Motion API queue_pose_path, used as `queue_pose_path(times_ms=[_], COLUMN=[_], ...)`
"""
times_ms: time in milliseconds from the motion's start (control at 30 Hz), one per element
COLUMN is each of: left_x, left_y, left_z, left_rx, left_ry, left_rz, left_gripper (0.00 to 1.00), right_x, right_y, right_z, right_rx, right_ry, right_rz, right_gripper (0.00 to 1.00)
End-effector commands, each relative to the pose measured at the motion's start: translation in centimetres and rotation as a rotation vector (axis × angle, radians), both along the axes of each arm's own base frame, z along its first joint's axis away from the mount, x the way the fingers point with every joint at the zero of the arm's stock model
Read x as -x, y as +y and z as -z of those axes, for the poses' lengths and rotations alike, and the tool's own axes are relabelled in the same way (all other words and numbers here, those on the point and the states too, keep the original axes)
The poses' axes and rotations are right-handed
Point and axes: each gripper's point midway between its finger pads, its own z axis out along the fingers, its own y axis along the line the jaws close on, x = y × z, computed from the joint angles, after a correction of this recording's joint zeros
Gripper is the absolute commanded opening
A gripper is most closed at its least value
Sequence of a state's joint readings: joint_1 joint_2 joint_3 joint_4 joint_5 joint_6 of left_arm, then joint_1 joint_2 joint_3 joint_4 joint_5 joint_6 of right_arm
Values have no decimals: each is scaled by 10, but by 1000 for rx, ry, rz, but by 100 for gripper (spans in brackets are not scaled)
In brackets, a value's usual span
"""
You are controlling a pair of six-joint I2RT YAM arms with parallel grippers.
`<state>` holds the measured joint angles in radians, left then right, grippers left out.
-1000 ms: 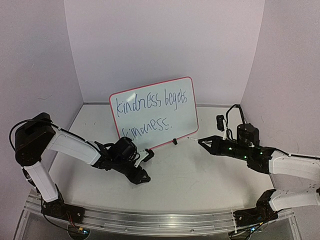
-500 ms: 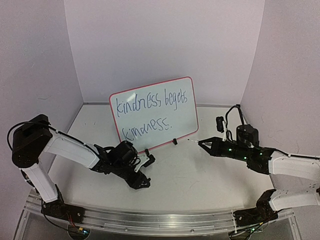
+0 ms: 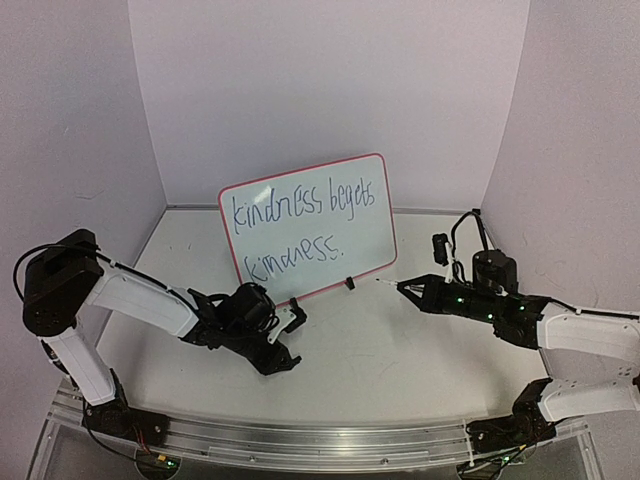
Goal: Write a sentence on the whiteboard
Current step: Pick up the pen cap from the center of the board.
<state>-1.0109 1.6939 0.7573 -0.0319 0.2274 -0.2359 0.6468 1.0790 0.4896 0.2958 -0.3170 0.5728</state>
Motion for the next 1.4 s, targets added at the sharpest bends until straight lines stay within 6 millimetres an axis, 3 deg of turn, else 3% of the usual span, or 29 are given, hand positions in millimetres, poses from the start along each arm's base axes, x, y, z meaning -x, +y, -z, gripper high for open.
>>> queue_pose_path(times_ms=[0, 667, 867, 967, 1133, 1267, 1367], left_x=[7, 23, 29, 31, 34, 33, 32], left_y=[11, 29, 36, 36, 27, 15, 6], left_z=[16, 48, 55, 54, 44, 26, 6], left_rx=[-89, -335, -380, -359, -286, -204, -126], left_ry=[23, -39, -47, -44, -40, -55, -75], left_rz=[-5, 23, 21, 12, 26, 38, 37], left_gripper=[20, 16, 7, 0, 0, 0, 0], right_x=[-2, -4, -6, -7, 1, 7, 23], right_y=[-1, 0, 3, 6, 26, 33, 45], right_z=[1, 1, 3, 8, 18, 26, 24], right_rx=[6, 15, 21, 38, 59, 55, 23], right_ry=[-13, -19, -9, 12, 56, 104, 127], right_rz=[11, 11, 1, -6, -150, -242, -371], right_gripper=[0, 0, 0, 0, 0, 0, 0])
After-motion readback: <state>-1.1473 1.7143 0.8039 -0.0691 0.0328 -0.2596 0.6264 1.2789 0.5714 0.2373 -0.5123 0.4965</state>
